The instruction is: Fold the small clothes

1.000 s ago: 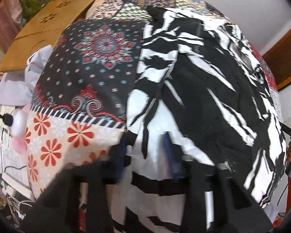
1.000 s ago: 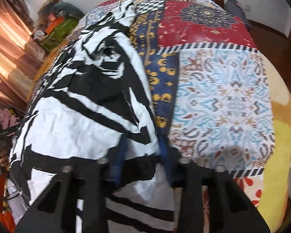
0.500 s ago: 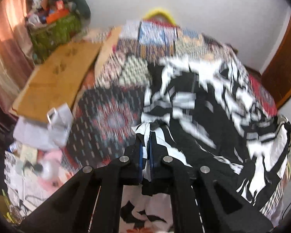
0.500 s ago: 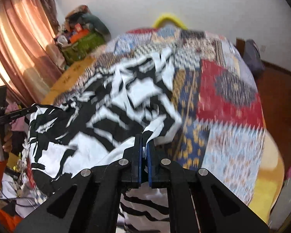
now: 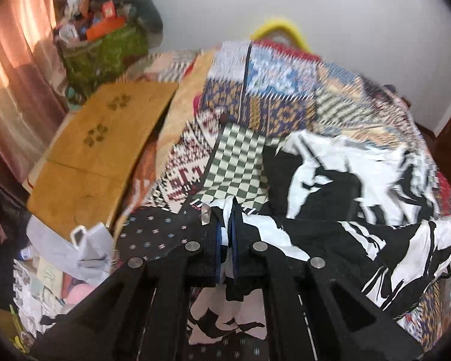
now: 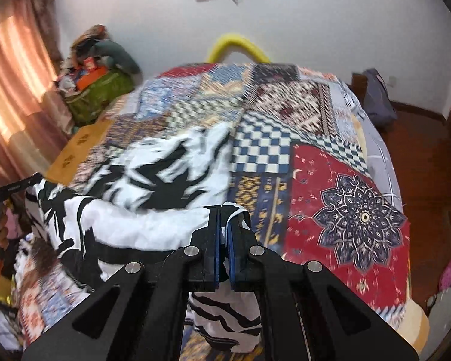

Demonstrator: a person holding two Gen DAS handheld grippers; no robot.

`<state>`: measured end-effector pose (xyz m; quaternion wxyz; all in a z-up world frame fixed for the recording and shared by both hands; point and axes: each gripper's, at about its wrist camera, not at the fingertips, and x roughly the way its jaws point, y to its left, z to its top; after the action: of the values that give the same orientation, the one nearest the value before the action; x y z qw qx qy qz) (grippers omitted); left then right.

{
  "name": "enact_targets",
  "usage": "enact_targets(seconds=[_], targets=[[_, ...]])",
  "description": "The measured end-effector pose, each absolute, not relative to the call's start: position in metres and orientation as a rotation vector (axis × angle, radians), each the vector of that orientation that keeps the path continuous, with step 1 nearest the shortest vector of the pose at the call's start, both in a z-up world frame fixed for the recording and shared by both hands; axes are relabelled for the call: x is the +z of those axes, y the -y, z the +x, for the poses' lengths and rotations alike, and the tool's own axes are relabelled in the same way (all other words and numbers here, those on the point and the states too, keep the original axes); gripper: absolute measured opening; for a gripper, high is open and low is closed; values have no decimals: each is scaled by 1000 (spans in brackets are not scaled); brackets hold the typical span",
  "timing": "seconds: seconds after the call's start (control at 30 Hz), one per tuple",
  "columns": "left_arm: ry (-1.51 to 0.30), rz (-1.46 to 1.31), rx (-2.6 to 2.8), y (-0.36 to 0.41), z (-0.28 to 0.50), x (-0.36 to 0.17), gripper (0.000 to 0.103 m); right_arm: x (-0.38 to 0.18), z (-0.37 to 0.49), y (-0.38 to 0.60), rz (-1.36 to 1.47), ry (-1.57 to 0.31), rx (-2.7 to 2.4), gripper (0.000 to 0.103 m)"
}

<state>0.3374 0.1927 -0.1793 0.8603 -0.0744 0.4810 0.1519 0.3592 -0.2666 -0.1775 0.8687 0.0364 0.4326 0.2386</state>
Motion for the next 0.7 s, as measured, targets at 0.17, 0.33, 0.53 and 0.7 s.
enact_targets(seconds=[0.17,0.33,0.53,0.7], targets=[[-1107,-159,327,-200,362,-232,6,-212,382,261,49,-974,472,4],[-1151,-186,301,-203,361,-250,12,-218,380,259,29,-980,484,5],[-1067,-156,279,-204,336,-210,48,-200,367,272,41,-979,482,31],[-1036,-163,274,-208,301,-190,56,-190,344,285,38,-957,480,39]])
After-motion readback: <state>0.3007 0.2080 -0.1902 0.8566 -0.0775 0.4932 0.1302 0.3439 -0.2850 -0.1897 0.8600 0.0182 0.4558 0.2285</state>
